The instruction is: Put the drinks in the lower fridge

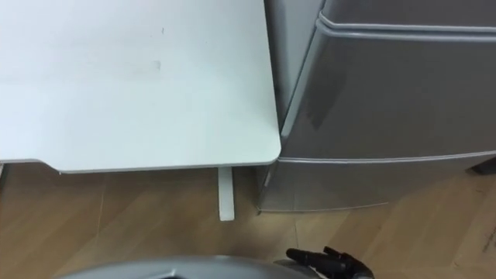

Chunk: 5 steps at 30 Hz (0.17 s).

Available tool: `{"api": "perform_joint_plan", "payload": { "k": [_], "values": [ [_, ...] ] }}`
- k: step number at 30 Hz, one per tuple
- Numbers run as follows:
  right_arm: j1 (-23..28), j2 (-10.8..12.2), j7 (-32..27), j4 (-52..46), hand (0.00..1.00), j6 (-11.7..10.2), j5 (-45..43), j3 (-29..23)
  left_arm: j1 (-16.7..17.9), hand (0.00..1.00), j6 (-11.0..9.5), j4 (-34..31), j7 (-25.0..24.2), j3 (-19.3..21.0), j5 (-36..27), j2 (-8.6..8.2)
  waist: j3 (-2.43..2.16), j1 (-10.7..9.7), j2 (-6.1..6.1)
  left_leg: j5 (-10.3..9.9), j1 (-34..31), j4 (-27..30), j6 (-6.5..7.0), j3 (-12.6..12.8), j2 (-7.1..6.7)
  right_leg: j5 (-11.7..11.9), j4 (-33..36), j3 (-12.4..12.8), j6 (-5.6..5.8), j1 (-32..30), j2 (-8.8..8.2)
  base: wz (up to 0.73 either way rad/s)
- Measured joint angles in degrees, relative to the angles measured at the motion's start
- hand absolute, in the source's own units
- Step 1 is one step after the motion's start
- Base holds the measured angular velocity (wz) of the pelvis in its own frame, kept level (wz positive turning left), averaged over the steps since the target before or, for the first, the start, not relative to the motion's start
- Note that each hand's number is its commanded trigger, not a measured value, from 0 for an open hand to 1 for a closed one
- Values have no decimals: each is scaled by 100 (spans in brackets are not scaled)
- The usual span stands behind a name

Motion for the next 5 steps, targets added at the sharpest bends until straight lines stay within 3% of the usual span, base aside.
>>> {"api": "perform_joint_plan", "payload": {
  "k": [5],
  "values": [
    [-17,-2,8,71,0,18,-2,-30,-2,0,62,-127,-45,163,198,8,1,-1,-6,0,19,-17,-3,4,-4,-46,11,11,-4,2,4,0]
  ]
}}
